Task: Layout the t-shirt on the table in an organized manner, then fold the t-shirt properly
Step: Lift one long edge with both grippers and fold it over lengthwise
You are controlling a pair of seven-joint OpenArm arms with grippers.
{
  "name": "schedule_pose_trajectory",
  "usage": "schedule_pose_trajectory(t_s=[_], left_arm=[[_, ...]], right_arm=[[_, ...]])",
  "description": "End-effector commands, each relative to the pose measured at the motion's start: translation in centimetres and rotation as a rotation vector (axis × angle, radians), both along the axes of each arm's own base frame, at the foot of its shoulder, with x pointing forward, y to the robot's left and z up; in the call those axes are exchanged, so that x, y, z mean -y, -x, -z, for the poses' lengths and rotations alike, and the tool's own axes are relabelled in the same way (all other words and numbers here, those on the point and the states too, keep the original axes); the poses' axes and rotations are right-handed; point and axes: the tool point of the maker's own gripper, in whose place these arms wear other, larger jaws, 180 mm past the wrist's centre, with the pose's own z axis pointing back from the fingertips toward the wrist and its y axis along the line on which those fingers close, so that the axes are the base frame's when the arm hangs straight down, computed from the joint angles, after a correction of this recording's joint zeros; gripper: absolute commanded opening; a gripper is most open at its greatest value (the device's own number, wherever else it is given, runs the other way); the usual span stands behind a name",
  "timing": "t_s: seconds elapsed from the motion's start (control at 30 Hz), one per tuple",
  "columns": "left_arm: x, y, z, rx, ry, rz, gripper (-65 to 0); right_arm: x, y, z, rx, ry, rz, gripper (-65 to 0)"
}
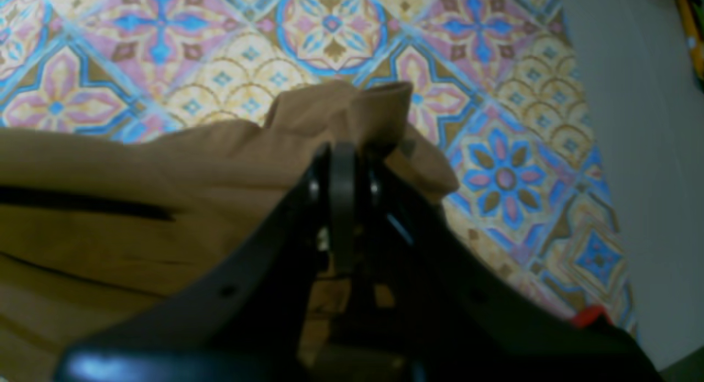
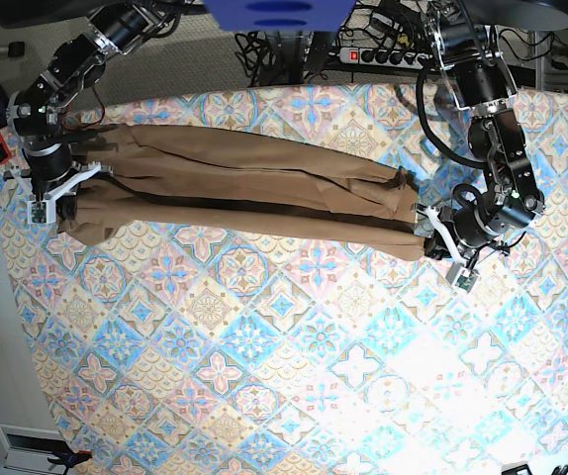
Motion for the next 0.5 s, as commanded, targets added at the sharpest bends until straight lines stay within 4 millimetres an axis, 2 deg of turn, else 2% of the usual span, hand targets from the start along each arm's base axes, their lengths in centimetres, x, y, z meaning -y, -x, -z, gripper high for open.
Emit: schedule_pose_trajectory(t_s=[0.0, 0.07, 0.17, 0.23, 0.33, 0.47], left_arm=[[-0.4, -0.9, -1.5, 0.051, -0.006, -0.001, -65.0], [-0.4, -0.9, -1.5, 0.051, -0.006, -0.001, -65.0], [-0.4, -0.9, -1.5, 0.051, -0.007, -0.002, -65.0], [-0.4, -0.9, -1.5, 0.05, -0.009, -0.002, -65.0], [-0.4, -0.9, -1.5, 0.05, -0.009, -0.002, -65.0], [-0.3, -0.9, -1.4, 0.049, -0.005, -0.002, -65.0]], right_arm=[[0.4, -0.1, -1.2, 0.044, 0.017, -0.001, -65.0], [0.3, 0.7, -0.6, 0.021, 0.016, -0.002, -65.0], [0.2, 1.0, -1.2, 0.028, 0.034, -0.005, -65.0], [-0.6, 1.3, -0.9, 0.03, 0.01, 0.003, -65.0], [-0.8, 4.4, 1.3, -0.032, -0.036, 0.065, -65.0], [-0.5, 5.3, 1.6, -0.045, -0.035, 0.084, -65.0]])
